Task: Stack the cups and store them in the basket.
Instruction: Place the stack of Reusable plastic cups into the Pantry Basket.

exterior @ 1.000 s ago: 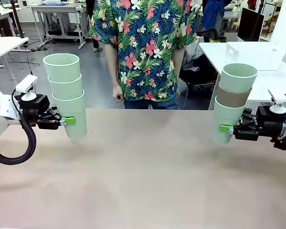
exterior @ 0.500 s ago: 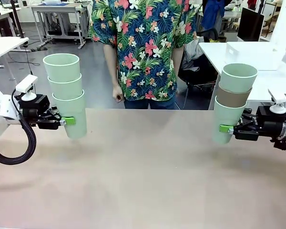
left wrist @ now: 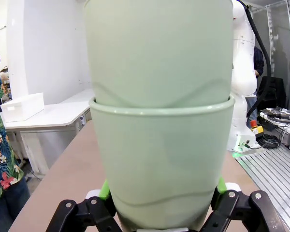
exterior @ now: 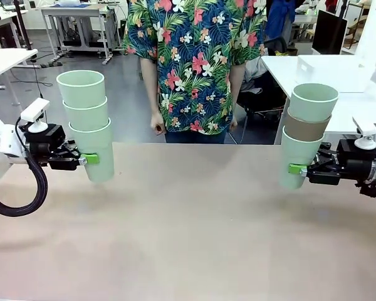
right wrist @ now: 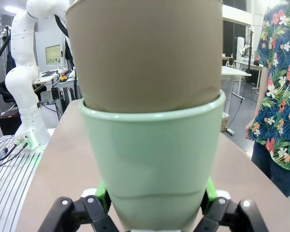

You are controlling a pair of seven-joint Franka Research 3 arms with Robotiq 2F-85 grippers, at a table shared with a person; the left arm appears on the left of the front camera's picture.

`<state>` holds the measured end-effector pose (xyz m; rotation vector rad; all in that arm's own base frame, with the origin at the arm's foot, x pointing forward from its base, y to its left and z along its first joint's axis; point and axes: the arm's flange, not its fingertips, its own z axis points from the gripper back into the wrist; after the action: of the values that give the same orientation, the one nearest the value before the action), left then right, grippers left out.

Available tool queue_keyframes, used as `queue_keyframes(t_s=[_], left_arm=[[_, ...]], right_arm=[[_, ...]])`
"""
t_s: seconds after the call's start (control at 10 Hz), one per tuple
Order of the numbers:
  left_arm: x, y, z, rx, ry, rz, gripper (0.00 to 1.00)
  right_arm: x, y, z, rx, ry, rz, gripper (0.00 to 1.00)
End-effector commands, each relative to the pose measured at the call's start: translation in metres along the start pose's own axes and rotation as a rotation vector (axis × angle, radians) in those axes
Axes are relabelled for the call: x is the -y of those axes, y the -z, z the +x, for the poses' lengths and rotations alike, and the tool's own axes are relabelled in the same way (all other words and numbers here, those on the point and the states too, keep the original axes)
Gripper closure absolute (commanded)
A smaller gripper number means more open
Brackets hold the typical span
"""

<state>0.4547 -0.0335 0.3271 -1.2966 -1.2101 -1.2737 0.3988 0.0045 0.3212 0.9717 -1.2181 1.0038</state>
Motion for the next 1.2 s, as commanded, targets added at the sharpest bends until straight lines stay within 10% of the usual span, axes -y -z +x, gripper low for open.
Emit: queue_keyframes(t_s=[0.0, 1.1], left_arm=[[-0.0011, 0.0005, 0.0051, 0.004, 0.010, -0.002, 0.14], [-0.0011, 0.0005, 0.0051, 0.004, 0.010, -0.002, 0.14]], right_arm=[[0.0003, -0.0001, 0.0040, 0.008, -0.008, 0.003, 0.14], [0.0003, -0.0001, 0.0040, 0.008, -0.008, 0.003, 0.14]])
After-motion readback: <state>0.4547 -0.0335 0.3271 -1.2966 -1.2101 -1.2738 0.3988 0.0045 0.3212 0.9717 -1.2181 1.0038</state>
